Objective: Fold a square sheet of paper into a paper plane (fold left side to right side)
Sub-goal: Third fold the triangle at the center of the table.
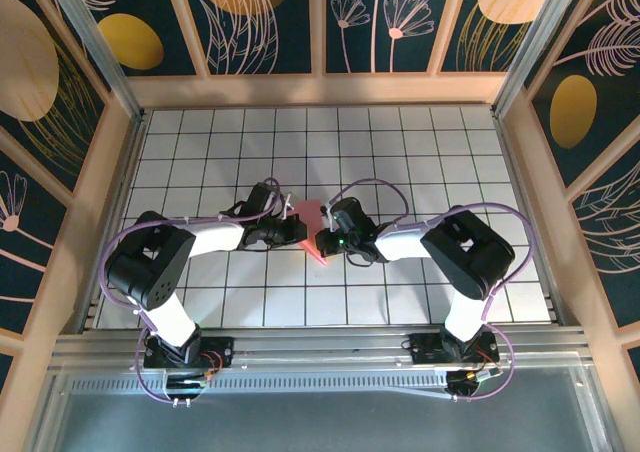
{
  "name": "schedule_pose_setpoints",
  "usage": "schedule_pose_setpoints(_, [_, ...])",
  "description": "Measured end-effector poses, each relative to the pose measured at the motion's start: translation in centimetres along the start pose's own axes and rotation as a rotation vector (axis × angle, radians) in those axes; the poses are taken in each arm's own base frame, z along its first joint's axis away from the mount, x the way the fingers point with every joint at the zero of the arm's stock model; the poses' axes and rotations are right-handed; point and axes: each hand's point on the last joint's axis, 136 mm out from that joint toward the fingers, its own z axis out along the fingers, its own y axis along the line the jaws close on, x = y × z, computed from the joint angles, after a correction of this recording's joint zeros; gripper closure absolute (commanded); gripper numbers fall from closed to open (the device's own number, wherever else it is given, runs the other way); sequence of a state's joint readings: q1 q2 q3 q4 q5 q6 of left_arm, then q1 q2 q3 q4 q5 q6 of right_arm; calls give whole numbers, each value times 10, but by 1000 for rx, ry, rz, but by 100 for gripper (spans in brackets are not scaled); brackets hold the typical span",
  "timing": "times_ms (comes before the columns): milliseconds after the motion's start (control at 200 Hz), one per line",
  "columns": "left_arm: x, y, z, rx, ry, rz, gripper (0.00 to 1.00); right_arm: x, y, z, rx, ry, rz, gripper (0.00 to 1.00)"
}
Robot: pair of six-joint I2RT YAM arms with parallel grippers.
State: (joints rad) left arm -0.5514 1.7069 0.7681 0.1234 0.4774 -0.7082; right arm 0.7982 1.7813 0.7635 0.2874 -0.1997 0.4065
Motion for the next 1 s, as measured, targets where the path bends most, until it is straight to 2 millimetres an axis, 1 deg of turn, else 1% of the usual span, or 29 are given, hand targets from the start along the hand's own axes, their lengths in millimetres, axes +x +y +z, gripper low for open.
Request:
schedule_pose_setpoints(280, [5, 18, 8, -61, 15, -25, 94, -1, 0, 0, -1, 0, 0, 100])
schedule_pose_setpoints(791, [3, 24, 8, -92, -4, -26, 97, 0, 0, 0, -1, 0, 0, 100])
schedule_pose_setpoints(1001, [4, 24, 8, -87, -10, -22, 98, -3, 1, 0, -4, 12, 18, 82])
